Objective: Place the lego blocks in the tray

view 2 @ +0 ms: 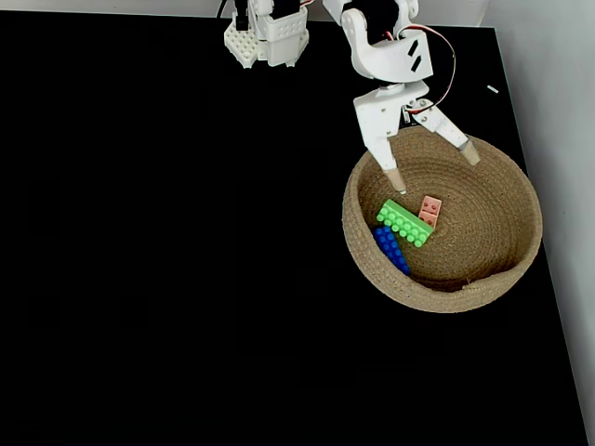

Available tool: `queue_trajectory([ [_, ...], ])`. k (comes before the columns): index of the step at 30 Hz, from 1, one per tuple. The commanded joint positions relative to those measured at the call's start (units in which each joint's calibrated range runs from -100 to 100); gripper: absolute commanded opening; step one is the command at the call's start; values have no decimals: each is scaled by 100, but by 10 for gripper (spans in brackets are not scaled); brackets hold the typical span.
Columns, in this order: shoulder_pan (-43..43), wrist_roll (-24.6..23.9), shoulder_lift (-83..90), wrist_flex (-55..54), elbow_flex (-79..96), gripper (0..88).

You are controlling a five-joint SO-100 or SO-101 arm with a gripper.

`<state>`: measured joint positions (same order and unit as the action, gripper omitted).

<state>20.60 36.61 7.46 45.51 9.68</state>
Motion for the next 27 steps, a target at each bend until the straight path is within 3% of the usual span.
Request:
queue_trajectory([
  [1,-255,-5,793,34,-88,352],
  [6,-980,127,1790,43,961,254],
  [11,-1763,645,3063,-857,3040,2],
  [19,-2176,1065,4911,-1748,6205,0],
  [27,-2439,1416,7276,-1382,8731,0],
])
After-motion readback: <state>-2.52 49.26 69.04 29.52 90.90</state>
